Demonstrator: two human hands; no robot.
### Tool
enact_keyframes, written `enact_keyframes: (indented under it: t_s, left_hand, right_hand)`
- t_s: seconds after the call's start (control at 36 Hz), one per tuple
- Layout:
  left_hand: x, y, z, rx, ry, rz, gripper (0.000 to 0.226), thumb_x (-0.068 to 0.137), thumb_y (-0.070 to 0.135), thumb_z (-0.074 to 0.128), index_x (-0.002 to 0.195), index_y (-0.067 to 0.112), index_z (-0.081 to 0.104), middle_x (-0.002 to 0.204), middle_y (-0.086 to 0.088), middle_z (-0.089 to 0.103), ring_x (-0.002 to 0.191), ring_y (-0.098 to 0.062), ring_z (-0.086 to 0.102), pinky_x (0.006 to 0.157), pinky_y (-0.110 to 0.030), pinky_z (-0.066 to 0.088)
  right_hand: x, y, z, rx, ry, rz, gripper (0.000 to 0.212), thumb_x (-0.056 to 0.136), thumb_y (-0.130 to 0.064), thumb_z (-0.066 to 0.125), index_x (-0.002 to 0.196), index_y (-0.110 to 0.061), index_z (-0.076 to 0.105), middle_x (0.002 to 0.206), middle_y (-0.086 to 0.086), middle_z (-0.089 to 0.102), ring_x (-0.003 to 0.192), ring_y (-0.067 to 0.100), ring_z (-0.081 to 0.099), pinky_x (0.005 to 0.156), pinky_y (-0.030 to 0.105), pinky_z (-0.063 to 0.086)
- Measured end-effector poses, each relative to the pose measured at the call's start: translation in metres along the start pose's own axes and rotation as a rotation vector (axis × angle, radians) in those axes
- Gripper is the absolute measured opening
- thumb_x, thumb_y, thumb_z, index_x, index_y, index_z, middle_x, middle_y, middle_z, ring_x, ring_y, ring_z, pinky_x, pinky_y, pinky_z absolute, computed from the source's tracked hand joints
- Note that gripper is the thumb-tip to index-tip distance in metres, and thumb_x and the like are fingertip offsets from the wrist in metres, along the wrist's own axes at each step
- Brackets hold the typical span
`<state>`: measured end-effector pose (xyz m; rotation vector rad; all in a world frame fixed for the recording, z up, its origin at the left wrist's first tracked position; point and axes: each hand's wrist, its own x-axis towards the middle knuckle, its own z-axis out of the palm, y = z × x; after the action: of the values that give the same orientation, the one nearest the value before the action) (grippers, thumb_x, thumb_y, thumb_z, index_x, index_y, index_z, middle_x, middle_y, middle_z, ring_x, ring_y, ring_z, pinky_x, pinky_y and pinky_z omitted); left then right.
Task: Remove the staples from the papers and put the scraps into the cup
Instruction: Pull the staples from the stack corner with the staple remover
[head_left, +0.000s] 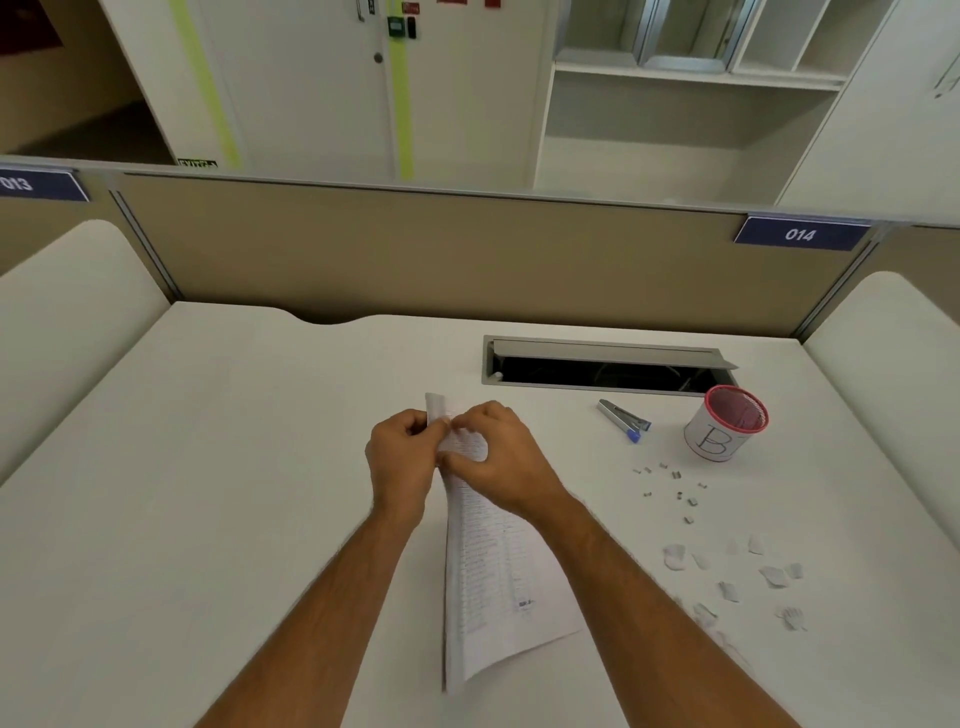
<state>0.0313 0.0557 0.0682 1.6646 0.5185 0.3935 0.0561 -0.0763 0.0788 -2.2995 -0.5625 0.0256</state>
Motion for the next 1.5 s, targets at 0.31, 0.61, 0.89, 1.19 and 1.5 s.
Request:
enact_keyframes:
  t_s: [0.31, 0.61, 0.89, 1.19, 1.5]
  left_hand:
    - [0.002, 0.035, 0.007, 0.111, 0.033, 0.121, 0.022, 0.094, 0.038, 0.065, 0.081, 0.022, 0.073, 0.073, 0.009, 0.073, 0.069, -0.012, 0.072, 0.072, -0.03, 0.063]
    - [-0.001, 0.048, 0.004, 0.084, -0.066, 0.193, 0.037, 0.095, 0.058, 0.053, 0.085, 0.025, 0.068, 0.084, 0.006, 0.069, 0.082, -0.013, 0.065, 0.073, -0.027, 0.055]
    - [-0.005, 0.05, -0.007, 0.166, -0.179, 0.359, 0.015, 0.095, 0.03, 0.067, 0.109, 0.032, 0.071, 0.134, 0.015, 0.057, 0.126, -0.005, 0.049, 0.101, -0.021, 0.038]
    - [-0.007, 0.063, -0.017, 0.061, -0.197, 0.394, 0.03, 0.097, 0.032, 0.063, 0.127, 0.032, 0.06, 0.126, 0.022, 0.059, 0.116, 0.012, 0.052, 0.089, 0.001, 0.04]
    - [0.0, 0.058, -0.022, 0.038, -0.19, 0.399, 0.009, 0.097, 0.018, 0.062, 0.091, 0.022, 0.066, 0.089, 0.013, 0.068, 0.09, -0.007, 0.062, 0.08, -0.015, 0.049]
  right_hand:
    - [0.0, -0.028, -0.015, 0.026, 0.038, 0.036, 0.025, 0.097, -0.028, 0.059, 0.121, -0.022, 0.067, 0.113, -0.003, 0.07, 0.097, 0.012, 0.064, 0.089, 0.025, 0.052]
    - [-0.004, -0.037, -0.039, 0.275, 0.131, 0.233, 0.023, 0.101, -0.029, 0.053, 0.106, -0.015, 0.071, 0.095, -0.003, 0.07, 0.084, 0.015, 0.065, 0.08, 0.028, 0.055]
    - [-0.013, -0.032, -0.061, 0.698, 0.167, 0.359, 0.011, 0.095, -0.023, 0.064, 0.101, -0.023, 0.073, 0.094, -0.005, 0.076, 0.082, 0.018, 0.074, 0.079, 0.04, 0.063]
    - [-0.02, -0.042, -0.078, 1.098, 0.02, 0.323, 0.016, 0.094, -0.018, 0.063, 0.101, -0.01, 0.075, 0.104, 0.014, 0.075, 0.094, 0.032, 0.074, 0.075, 0.038, 0.06]
    - [-0.032, -0.028, -0.067, 1.037, -0.008, 0.262, 0.016, 0.093, -0.022, 0.067, 0.105, -0.013, 0.074, 0.101, 0.01, 0.076, 0.086, 0.023, 0.074, 0.07, 0.026, 0.058]
